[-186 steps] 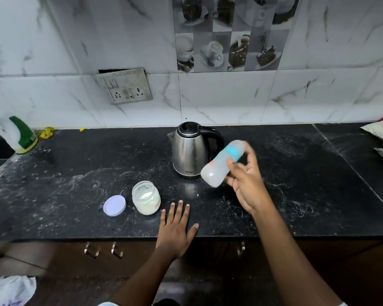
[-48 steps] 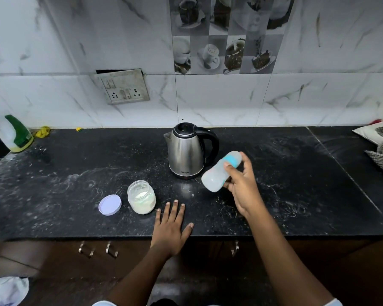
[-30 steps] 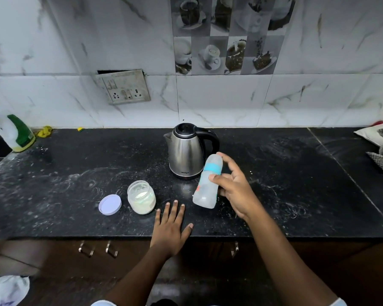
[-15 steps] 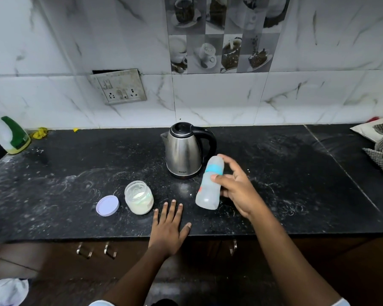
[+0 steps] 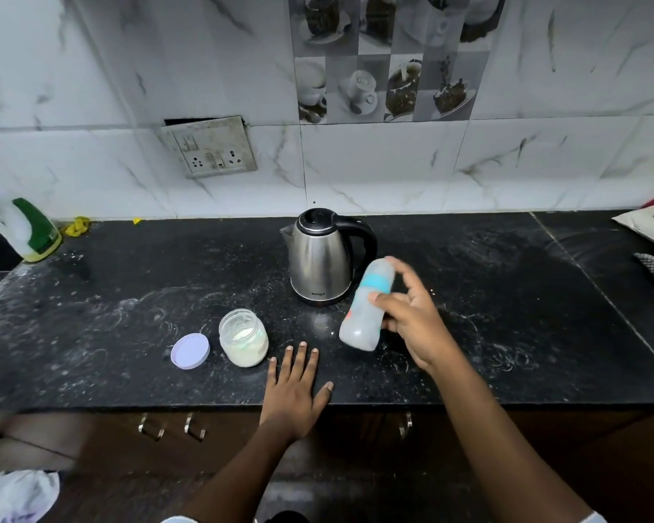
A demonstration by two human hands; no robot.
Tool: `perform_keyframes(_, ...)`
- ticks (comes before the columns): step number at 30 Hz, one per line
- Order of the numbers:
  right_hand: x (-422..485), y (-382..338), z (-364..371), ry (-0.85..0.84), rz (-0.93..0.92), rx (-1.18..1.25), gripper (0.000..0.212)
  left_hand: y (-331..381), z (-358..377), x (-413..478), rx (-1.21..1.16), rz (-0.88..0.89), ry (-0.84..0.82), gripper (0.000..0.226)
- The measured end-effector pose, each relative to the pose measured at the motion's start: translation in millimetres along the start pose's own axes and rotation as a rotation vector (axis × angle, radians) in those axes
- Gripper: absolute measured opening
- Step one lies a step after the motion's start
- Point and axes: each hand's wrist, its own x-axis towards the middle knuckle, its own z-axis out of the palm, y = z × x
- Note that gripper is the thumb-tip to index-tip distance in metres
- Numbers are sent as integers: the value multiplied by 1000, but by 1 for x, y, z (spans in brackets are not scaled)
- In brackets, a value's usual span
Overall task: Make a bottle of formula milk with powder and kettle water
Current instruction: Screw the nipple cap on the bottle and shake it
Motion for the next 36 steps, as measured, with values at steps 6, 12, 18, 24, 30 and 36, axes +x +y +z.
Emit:
perform_keyframes(6, 5, -2, -1, 107, -16, 109, 57, 1, 1, 1, -12, 3, 10, 73)
perform_keyframes(12, 4, -1, -1, 108, -23, 135, 57, 1, 1, 1, -11, -3, -3, 74)
perform_keyframes(18, 2, -1, 0, 6, 1, 42, 62, 0, 2, 0, -19, -8, -5, 73)
perform_keyframes(24, 1, -4, -1, -92, 15, -18, 63, 1, 0, 0, -16, -12, -1, 72)
perform_keyframes(30, 3, -6, -1, 4, 3, 43, 61, 2, -1, 0, -20, -17, -22, 73)
perform_keyframes(36, 5, -4, -4, 102, -34, 127, 57, 2, -2, 0, -23, -15, -15, 73)
